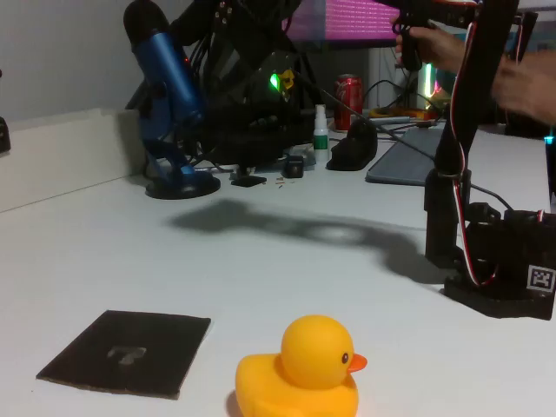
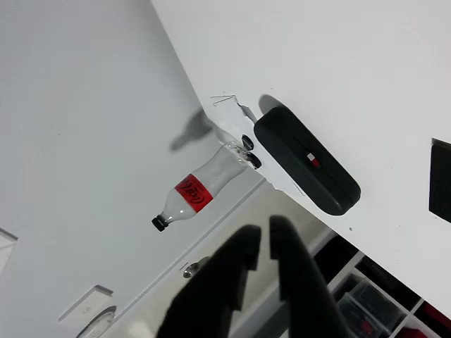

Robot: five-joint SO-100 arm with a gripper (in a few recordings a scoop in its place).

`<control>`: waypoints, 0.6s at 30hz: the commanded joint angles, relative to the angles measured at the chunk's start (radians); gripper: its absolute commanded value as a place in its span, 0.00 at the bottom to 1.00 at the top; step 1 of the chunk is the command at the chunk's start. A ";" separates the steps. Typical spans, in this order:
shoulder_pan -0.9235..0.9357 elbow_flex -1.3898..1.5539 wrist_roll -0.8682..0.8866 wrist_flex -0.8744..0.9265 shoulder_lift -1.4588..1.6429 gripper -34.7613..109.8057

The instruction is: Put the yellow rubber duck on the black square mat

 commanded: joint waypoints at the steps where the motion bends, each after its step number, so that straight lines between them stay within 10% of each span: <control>1: -0.009 -0.055 0.008 -0.005 0.003 0.25; 18: -0.339 -0.043 0.003 0.008 0.207 0.25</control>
